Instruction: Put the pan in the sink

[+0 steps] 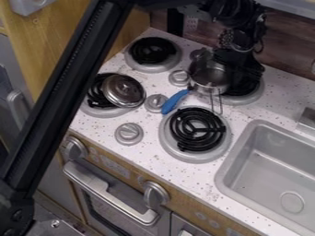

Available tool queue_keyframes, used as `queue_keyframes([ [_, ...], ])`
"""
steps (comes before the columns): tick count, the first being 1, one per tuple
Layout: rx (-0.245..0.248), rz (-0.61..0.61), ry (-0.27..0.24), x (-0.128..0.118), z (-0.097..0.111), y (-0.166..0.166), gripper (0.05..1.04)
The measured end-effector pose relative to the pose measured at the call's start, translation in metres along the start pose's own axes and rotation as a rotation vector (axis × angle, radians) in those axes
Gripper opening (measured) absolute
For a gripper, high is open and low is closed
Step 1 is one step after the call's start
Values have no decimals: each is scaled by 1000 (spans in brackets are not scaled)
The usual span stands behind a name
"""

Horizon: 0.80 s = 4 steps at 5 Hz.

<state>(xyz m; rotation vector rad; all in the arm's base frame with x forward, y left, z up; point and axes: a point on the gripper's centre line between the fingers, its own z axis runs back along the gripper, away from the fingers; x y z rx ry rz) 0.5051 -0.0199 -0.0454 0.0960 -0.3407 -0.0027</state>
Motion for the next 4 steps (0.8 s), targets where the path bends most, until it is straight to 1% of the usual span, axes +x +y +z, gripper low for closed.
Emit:
queue_keyframes([
  [1, -6, -29, -17, -2, -1, -4, 57],
  [2, -54, -50, -76, 2, 23, -8, 56],
  [3, -80, -50, -96, -11, 62, -11, 56],
  [4, -96, -86, -78, -38, 86, -23, 56],
])
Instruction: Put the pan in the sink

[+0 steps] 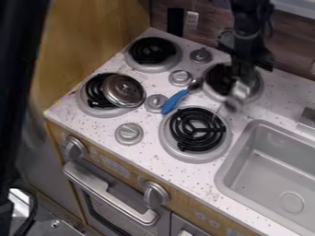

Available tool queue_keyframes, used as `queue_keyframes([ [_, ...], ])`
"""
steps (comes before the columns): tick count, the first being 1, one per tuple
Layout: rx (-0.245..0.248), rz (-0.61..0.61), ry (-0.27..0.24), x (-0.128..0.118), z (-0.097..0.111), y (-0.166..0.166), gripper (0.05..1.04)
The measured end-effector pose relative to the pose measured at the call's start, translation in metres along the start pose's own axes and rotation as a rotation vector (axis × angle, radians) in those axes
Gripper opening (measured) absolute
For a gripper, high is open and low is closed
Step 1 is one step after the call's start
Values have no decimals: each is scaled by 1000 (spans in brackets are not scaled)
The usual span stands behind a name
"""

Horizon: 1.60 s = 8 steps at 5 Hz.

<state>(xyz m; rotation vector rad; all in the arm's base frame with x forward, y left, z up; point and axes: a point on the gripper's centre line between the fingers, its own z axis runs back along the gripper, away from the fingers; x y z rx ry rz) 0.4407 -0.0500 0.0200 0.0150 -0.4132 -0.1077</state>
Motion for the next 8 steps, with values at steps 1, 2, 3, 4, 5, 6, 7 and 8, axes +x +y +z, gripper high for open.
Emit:
queue_keyframes([
  [1, 5, -17, 46, -33, 4, -8, 56],
  [2, 36, 2, 90, -61, 8, -4, 56],
  [3, 27, 10, 59, -57, 8, -5, 56],
  [4, 27, 21, 63, -59, 8, -2, 56],
  [5, 33, 13, 107, -66, 9, -1, 70],
  [6, 40, 7, 118, -56, 15, -3, 205],
  [7, 40, 7, 120, -56, 15, -3, 462],
  [8, 41, 8, 121, -56, 15, -2, 785],
])
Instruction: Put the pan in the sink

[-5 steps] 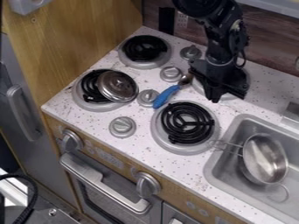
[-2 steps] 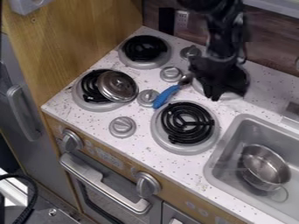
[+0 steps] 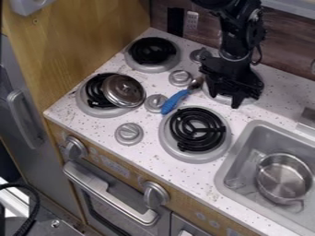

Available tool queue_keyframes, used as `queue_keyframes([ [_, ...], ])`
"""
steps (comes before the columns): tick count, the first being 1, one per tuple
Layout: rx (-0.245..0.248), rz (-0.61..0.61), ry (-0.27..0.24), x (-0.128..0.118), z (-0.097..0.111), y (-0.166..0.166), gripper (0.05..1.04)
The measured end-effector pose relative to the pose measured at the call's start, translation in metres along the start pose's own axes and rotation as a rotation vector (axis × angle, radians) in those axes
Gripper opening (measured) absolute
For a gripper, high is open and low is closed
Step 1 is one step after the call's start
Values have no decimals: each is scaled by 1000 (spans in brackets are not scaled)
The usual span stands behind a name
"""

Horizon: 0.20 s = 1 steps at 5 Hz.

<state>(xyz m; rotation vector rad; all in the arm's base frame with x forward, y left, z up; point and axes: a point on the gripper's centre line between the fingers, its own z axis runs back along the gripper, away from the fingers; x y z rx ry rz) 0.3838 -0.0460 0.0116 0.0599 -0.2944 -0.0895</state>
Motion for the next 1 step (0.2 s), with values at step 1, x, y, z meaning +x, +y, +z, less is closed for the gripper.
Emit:
queue_keyframes([
  [1, -1, -2, -2, 0, 0, -1, 997],
])
